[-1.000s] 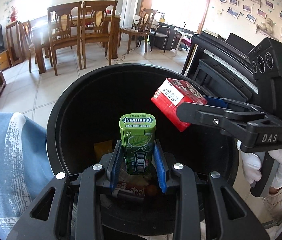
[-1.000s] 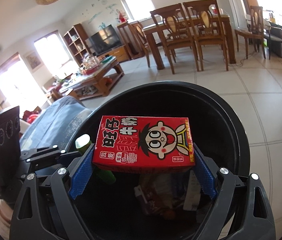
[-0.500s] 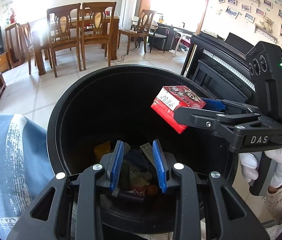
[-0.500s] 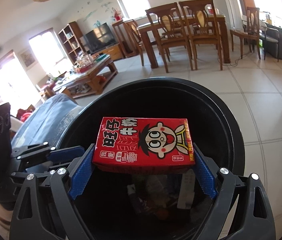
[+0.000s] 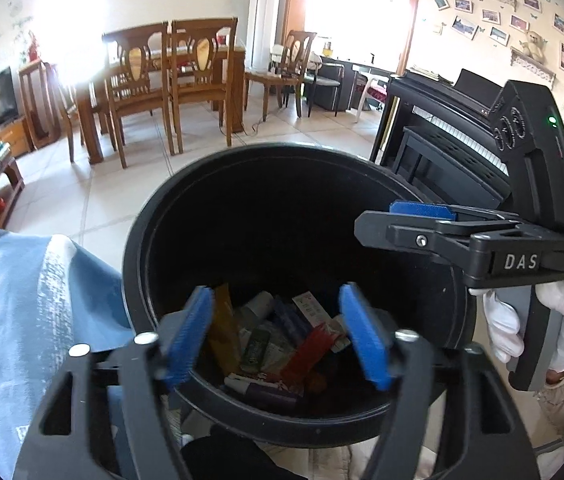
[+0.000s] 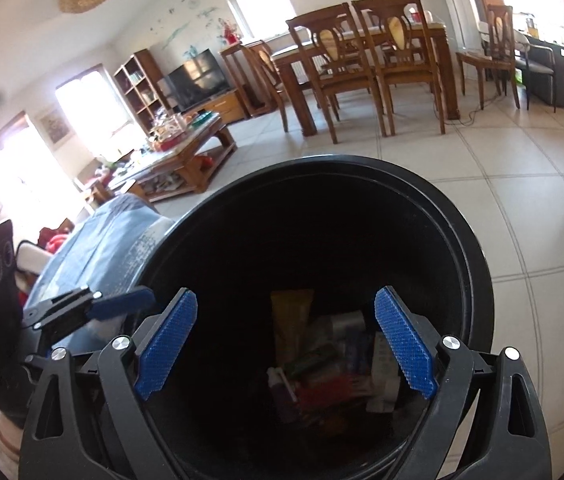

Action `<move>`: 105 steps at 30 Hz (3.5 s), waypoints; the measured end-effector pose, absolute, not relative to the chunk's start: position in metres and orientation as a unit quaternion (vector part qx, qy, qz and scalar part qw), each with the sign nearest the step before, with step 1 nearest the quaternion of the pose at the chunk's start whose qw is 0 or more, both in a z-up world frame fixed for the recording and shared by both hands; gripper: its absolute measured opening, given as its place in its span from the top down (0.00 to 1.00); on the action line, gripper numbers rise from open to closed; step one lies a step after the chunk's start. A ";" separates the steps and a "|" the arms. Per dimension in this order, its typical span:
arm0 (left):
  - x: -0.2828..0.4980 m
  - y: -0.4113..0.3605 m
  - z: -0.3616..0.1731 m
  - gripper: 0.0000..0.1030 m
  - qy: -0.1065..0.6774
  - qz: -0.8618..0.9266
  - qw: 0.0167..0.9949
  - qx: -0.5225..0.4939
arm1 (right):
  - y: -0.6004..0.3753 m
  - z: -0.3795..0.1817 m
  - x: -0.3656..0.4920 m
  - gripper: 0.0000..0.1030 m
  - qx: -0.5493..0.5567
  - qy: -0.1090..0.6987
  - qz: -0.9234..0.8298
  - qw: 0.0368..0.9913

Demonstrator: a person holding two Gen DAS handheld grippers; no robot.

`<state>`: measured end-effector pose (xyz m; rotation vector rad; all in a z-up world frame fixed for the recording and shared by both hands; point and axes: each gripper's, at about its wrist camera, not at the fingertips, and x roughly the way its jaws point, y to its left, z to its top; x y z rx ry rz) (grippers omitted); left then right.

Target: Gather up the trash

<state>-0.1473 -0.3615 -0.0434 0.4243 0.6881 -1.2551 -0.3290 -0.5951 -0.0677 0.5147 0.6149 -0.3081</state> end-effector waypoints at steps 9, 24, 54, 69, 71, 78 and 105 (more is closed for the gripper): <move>-0.145 -0.346 -0.034 0.05 0.297 -0.554 0.754 0.191 | -0.586 -0.064 -0.318 0.05 0.263 0.304 -0.158 0.902; -0.121 -0.291 -0.023 0.05 0.298 -0.505 0.794 0.163 | -0.543 -0.038 -0.282 0.05 0.246 0.286 -0.150 0.914; -0.039 -0.068 0.008 0.05 0.235 -0.308 0.921 0.033 | -0.323 0.006 -0.109 0.05 0.144 0.264 0.018 0.953; -0.016 0.009 0.017 0.05 0.189 -0.182 0.965 -0.025 | -0.236 0.002 -0.045 0.05 0.078 0.182 0.049 0.979; -0.017 0.015 0.019 0.05 0.178 -0.167 0.969 -0.026 | -0.231 -0.001 -0.043 0.05 0.072 0.173 0.056 0.981; -0.017 0.031 0.023 0.05 0.162 -0.121 0.979 -0.027 | -0.223 -0.003 -0.036 0.05 0.075 0.145 0.084 0.983; -0.019 0.024 0.029 0.05 0.146 -0.066 0.987 -0.003 | -0.225 0.005 -0.061 0.05 0.059 0.096 0.099 0.989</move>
